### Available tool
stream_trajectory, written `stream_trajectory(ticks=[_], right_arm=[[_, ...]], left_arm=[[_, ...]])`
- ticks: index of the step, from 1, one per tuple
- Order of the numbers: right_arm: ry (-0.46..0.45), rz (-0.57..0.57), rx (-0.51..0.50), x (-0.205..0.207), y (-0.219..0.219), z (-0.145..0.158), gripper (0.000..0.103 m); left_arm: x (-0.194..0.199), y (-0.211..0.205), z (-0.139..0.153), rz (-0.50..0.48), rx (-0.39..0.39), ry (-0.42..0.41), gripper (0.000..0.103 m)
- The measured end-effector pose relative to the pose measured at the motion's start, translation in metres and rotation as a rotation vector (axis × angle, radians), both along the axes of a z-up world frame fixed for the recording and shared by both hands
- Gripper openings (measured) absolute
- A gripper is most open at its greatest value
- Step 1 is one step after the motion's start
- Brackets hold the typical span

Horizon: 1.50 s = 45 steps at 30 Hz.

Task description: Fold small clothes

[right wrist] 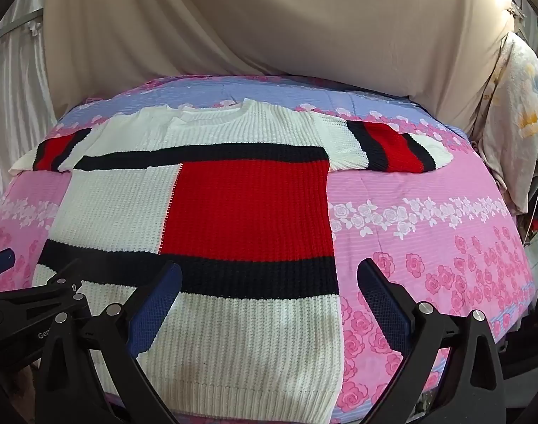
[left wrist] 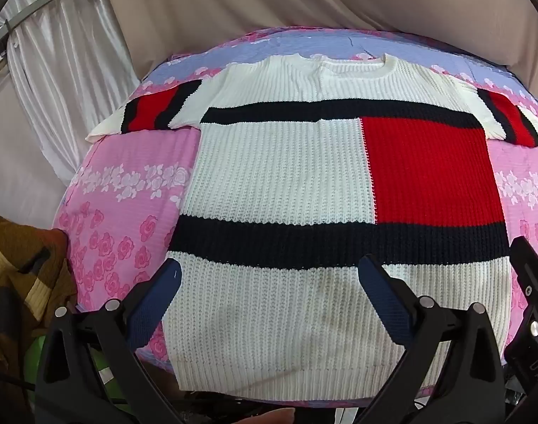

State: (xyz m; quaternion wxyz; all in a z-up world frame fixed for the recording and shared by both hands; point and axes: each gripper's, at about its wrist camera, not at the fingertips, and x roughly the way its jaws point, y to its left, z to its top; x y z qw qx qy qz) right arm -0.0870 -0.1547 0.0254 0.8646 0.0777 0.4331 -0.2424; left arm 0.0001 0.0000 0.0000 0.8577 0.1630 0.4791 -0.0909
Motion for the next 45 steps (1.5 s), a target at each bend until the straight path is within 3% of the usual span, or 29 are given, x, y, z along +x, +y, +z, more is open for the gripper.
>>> stream_trajectory(ticks=[45], right_arm=[[-0.007, 0.002, 0.005, -0.0029, 0.0014, 0.0012, 0.098]], left_arm=[[-0.0046, -0.0007, 0.0017, -0.01, -0.006, -0.008, 0.098]])
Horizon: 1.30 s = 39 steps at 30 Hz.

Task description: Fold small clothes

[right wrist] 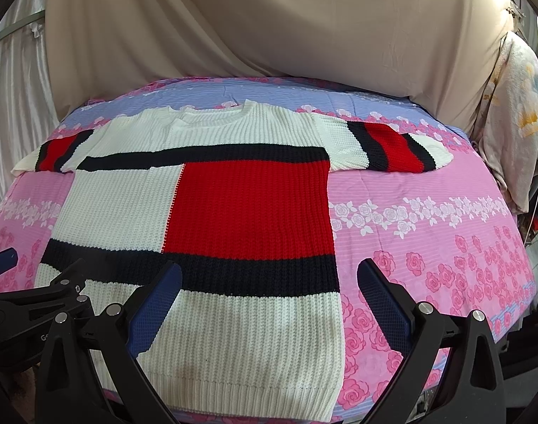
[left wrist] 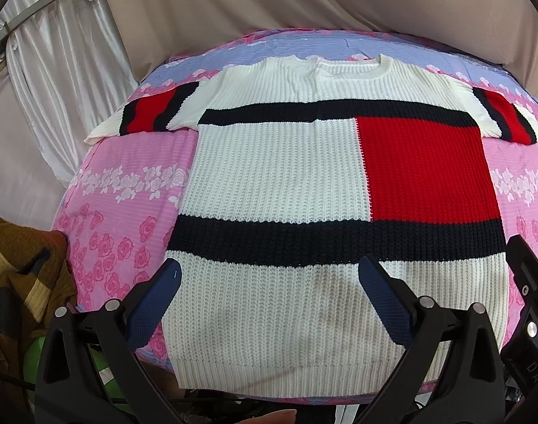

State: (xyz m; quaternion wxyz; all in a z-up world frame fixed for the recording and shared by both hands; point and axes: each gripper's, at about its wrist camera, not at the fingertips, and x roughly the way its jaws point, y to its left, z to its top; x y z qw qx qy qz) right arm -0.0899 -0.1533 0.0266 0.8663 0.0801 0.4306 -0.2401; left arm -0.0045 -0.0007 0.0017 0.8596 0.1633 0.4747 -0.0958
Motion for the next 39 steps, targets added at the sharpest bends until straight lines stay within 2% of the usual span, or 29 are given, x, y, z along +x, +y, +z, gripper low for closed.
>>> stream_trajectory(ticks=[39], right_arm=[[0.003, -0.006, 0.002, 0.0005, -0.0036, -0.0004, 0.098]], left_arm=[[-0.0002, 0.0, -0.0027, 0.002, 0.001, 0.003, 0.098]])
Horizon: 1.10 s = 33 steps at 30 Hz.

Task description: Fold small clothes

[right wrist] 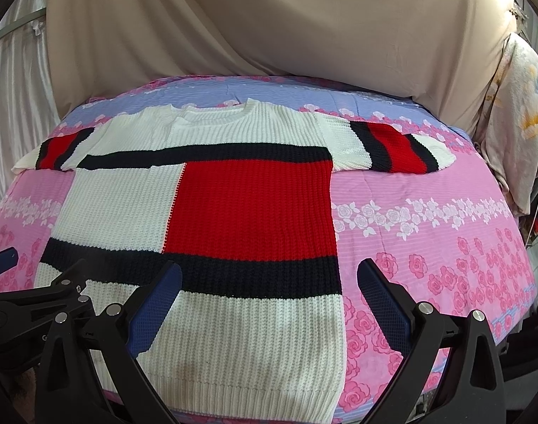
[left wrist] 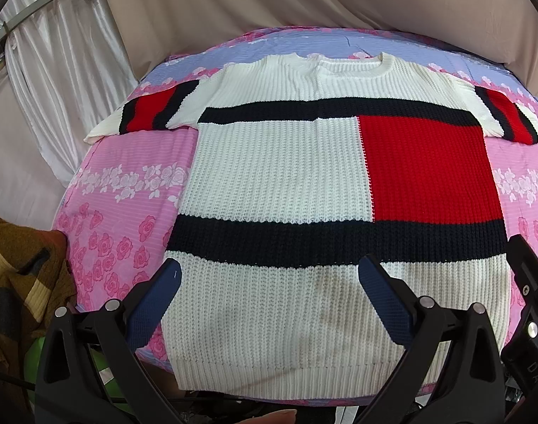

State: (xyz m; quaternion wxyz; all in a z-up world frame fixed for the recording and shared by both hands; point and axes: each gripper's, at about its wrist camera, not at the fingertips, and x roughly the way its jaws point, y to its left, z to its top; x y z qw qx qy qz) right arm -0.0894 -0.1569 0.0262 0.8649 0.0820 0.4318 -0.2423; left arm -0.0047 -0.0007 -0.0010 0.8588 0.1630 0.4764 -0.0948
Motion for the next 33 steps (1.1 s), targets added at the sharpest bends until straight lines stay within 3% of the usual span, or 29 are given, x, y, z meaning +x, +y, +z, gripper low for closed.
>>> stream_trajectory(ticks=[18, 22, 24, 27, 30, 33], right_arm=[[0.018, -0.005, 0.006, 0.006, 0.0, -0.009, 0.098], [-0.001, 0.007, 0.067, 0.008, -0.018, -0.013, 0.098], [-0.04, -0.009, 0.123, 0.007, -0.041, -0.01, 0.096], [-0.177, -0.142, 0.231, -0.015, -0.122, -0.006, 0.095], [-0.278, -0.297, 0.283, -0.038, -0.226, -0.014, 0.096], [-0.324, -0.379, 0.317, -0.045, -0.321, -0.031, 0.095]], left_arm=[[0.011, -0.004, -0.009, -0.005, 0.008, 0.027, 0.098], [0.017, -0.004, -0.009, -0.019, -0.048, 0.066, 0.098], [0.021, -0.004, -0.006, -0.04, -0.124, 0.092, 0.098], [0.029, -0.011, 0.0, -0.072, -0.234, 0.116, 0.098], [0.033, -0.03, 0.003, -0.084, -0.272, 0.108, 0.098], [0.037, -0.05, 0.005, -0.077, -0.335, 0.115, 0.098]])
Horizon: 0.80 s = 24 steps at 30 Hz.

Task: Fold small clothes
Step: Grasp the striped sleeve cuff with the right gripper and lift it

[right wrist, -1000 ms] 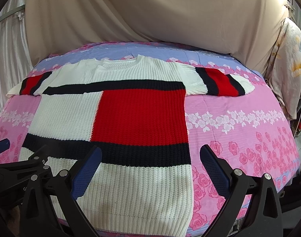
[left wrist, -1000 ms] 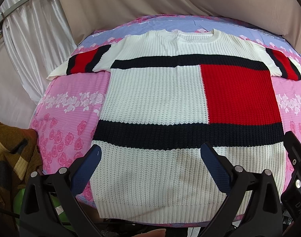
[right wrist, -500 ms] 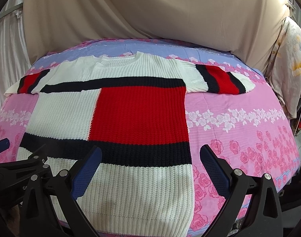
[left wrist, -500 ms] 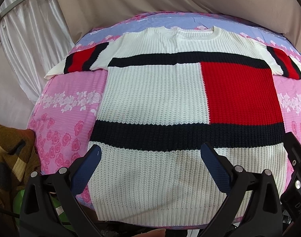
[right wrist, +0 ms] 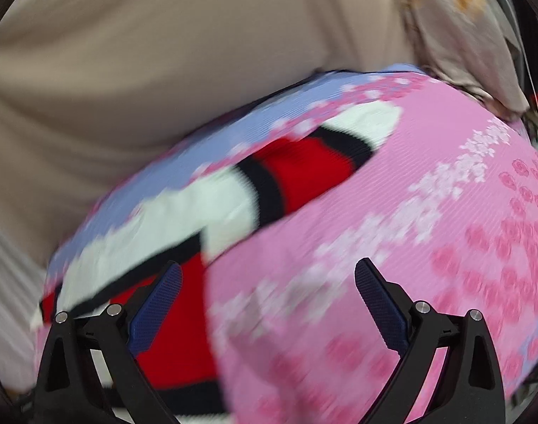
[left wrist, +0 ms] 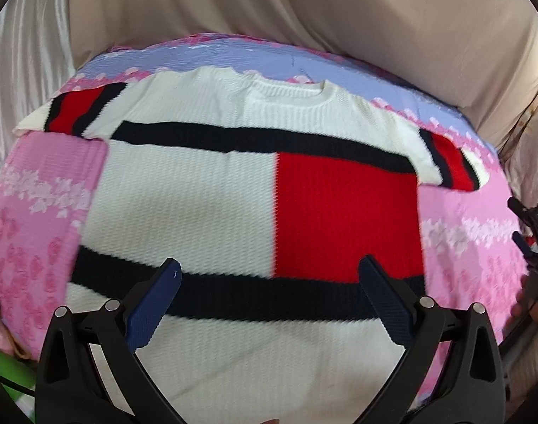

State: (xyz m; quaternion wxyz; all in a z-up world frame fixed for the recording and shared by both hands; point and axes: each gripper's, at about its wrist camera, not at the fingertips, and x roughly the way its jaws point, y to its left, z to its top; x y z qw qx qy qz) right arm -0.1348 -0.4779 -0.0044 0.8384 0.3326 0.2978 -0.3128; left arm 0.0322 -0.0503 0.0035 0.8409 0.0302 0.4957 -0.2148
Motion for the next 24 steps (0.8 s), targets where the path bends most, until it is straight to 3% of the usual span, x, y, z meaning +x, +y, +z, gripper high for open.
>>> stream_trajectory(ticks=[1, 5, 10, 13, 16, 17, 18, 19, 24], right_arm=[[-0.001, -0.016, 0.017, 0.004, -0.023, -0.006, 0.094], [0.001, -0.04, 0.052, 0.023, -0.13, -0.036, 0.075], [0.013, -0.057, 0.111, 0.055, -0.218, -0.073, 0.064], [0.02, -0.047, 0.15, 0.074, -0.241, -0.092, 0.059], [-0.003, -0.046, 0.106, 0.087, -0.25, -0.092, 0.06], [-0.022, -0.04, 0.125, 0.09, -0.253, -0.093, 0.053], [-0.045, -0.021, 0.158, 0.092, -0.256, -0.095, 0.015], [-0.074, -0.003, 0.207, 0.092, -0.26, -0.097, 0.013], [-0.287, -0.082, 0.193, 0.049, -0.259, -0.057, 0.012]], left_arm=[[0.001, -0.008, 0.0, 0.016, -0.011, 0.008, 0.098], [-0.006, -0.036, 0.002, 0.095, -0.002, -0.005, 0.098], [-0.009, -0.064, 0.001, 0.151, 0.04, -0.042, 0.098], [-0.009, -0.072, -0.005, 0.178, 0.055, -0.036, 0.098], [-0.008, -0.078, -0.013, 0.187, 0.086, -0.03, 0.098], [-0.008, -0.078, -0.015, 0.192, 0.091, -0.027, 0.098], [-0.007, -0.079, -0.018, 0.199, 0.097, -0.023, 0.098], [-0.007, -0.08, -0.019, 0.203, 0.101, -0.021, 0.098], [-0.003, -0.078, -0.016, 0.2, 0.095, -0.028, 0.098]])
